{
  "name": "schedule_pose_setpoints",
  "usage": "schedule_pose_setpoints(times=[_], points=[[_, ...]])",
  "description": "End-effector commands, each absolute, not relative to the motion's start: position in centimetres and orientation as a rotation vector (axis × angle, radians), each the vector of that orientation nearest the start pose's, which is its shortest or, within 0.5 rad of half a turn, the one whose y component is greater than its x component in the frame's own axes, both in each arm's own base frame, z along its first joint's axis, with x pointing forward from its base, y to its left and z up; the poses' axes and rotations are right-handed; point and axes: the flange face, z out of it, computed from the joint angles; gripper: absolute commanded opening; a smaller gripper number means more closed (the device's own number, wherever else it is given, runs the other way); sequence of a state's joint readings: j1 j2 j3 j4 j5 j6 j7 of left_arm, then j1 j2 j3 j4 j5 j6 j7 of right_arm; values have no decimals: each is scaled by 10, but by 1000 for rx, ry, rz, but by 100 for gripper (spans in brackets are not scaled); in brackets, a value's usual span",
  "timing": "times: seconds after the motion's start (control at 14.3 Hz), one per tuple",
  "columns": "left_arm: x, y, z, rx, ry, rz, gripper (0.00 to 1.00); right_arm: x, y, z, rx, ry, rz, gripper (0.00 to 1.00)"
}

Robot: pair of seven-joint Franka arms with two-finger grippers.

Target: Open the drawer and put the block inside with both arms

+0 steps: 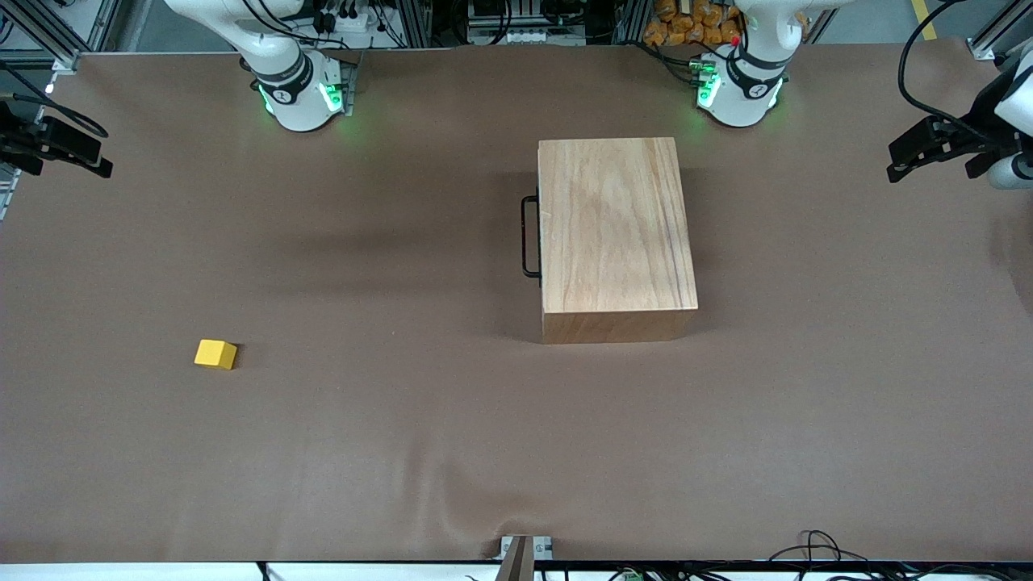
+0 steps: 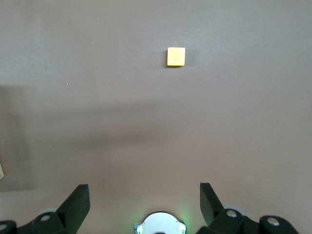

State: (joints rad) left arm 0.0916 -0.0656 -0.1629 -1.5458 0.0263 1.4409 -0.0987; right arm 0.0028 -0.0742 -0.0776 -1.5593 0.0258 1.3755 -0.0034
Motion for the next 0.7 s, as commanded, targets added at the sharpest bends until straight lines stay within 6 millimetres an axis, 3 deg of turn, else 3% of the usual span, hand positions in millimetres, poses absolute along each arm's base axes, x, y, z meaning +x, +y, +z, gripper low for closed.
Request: schedule_pose_setpoints(times=[0.0,0.14,0.28,0.63], points=[[520,-42,661,-3115,-48,62,100,511,-33,658,-3115,114,165,100],[525,-67,658,-3106,-14,66,100,514,-33,654,-3117,114,177,100],[532,-84,656,-3115,-105,69,100,514,-34,654,-3117,117,174,100],[545,-178,636,-3127,-144,107,100,515,-41,663,-3121,134,139,100]])
